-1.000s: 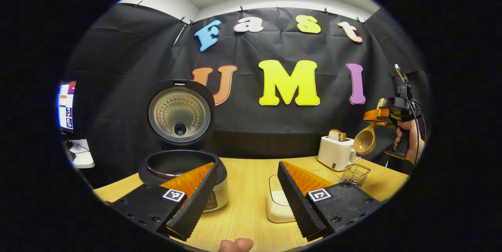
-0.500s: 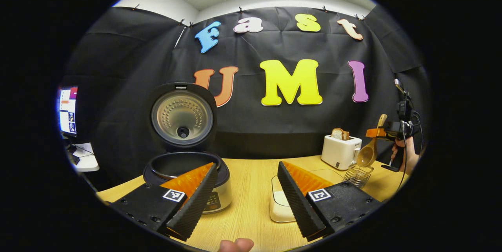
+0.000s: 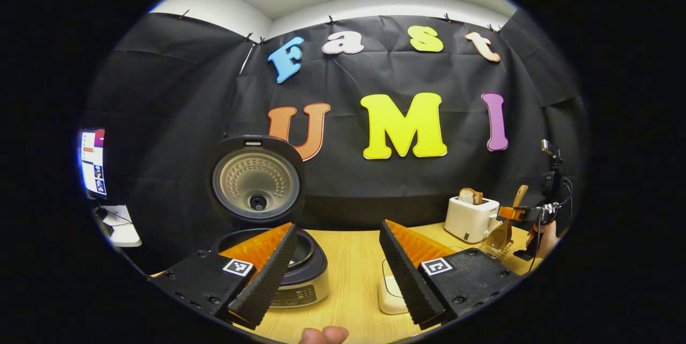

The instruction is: Close the left gripper, press the button to open the rice cooker; take a wooden spoon from the chopstick holder with the right hand, scoop a spoonful of rice and pour it into the rice cooker, then put the wooden spoon back into the chopstick holder.

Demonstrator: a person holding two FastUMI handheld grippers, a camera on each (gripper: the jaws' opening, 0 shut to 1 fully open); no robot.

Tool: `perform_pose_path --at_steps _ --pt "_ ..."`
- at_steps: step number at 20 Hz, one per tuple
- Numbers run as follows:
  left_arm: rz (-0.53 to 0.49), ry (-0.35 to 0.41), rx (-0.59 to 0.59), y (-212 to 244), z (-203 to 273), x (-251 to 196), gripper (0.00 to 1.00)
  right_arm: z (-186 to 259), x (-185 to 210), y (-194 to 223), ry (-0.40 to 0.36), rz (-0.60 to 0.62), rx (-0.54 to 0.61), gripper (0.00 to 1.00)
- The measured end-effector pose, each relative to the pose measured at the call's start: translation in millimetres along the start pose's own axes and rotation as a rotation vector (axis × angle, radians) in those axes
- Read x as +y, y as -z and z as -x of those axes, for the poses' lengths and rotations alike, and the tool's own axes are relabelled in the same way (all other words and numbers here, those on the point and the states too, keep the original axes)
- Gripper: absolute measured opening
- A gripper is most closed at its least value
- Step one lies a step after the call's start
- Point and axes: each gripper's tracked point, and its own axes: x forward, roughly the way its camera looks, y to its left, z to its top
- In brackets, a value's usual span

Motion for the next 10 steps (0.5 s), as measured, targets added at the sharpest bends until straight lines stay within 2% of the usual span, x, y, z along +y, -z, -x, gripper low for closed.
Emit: perform_pose_path --at_steps 3,4,5,7,8,10 --pt "-0.010 -0.041 -0.013 -23 -12 22 0.98 0 1 -1 0.008 0.021 -0.020 0.08" --pt "-0.022 -0.058 -0.024 -32 -18 29 0.98 0 0 2 0.017 0.020 -0.017 0.08" --pt "-0.042 -0.070 -0.027 -40 -23 33 0.98 4 4 0 0.002 0.015 -0.018 0.20" --pt "-0.055 -0.075 -0.038 -55 -34 37 0.98 9 3 -11 0.008 0.038 -0.061 0.22" --pt "-0.048 -0.070 -0.030 -60 -39 38 0.97 15 2 -19 0.013 0.054 -0.091 0.28" --pt "-0.046 -0.079 -0.031 -76 -48 45 0.98 29 2 -37 0.022 0.074 -0.150 0.55"
